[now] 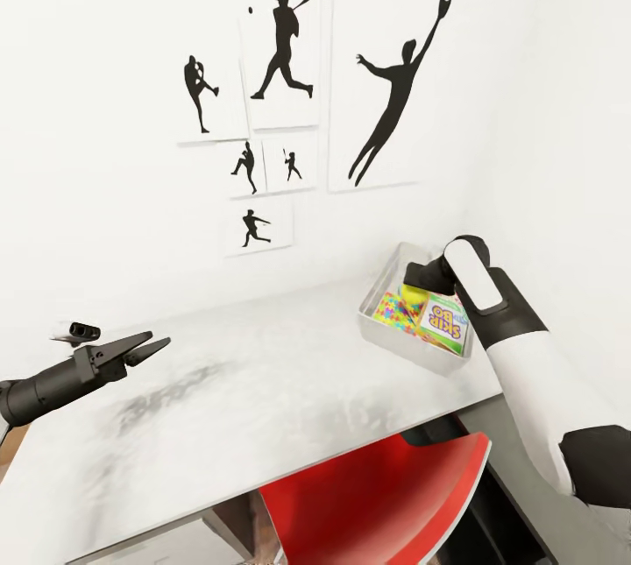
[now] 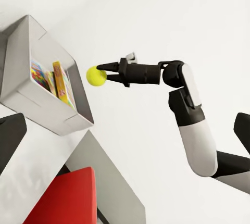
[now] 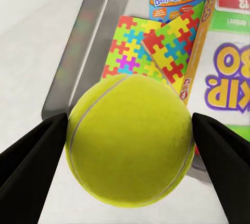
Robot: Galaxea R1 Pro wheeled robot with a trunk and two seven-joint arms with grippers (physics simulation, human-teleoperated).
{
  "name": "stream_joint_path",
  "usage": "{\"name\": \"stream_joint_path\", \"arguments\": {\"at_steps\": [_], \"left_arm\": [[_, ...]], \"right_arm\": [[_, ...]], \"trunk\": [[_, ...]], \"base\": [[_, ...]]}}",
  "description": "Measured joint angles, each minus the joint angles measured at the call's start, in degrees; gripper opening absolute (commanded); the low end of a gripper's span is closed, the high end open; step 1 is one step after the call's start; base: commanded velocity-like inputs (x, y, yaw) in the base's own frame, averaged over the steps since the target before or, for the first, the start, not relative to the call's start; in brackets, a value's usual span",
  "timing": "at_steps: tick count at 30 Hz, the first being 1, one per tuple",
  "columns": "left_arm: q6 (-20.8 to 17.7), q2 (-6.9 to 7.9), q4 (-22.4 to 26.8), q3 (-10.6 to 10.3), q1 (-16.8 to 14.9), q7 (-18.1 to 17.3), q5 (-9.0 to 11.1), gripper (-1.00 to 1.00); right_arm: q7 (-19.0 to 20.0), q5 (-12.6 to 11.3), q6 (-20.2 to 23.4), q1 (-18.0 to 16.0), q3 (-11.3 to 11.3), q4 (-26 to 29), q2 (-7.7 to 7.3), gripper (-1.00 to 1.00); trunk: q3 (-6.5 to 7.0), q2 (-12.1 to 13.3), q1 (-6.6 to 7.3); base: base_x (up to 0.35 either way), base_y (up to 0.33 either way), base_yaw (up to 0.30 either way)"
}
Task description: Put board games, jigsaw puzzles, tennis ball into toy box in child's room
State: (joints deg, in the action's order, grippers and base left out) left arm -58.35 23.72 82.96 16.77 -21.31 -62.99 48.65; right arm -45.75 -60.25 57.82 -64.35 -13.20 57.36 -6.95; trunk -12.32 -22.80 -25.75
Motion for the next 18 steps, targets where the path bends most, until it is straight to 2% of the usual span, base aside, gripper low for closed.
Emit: {"name": "stream_joint_path", "arguments": {"at_steps": [8, 18], "left_arm": [[0.0, 0.00, 0.0, 0.0, 0.0, 0.0, 0.0, 1.00], [0.0, 0.00, 0.0, 0.0, 0.0, 0.1, 0.0, 1.00]], "right_arm": [[0.1, 0.8, -0.2, 0.0, 0.1, -0.1, 0.77, -1.00], [0.1, 0.9, -0.3, -0.5, 0.2, -0.1, 0.86, -1.00]], "trunk": [[-0.57, 0.0, 0.00], [-1.28, 0.0, 0.00]], "base": [[0.000, 0.000, 0.000], [0.000, 0.000, 0.000]]}}
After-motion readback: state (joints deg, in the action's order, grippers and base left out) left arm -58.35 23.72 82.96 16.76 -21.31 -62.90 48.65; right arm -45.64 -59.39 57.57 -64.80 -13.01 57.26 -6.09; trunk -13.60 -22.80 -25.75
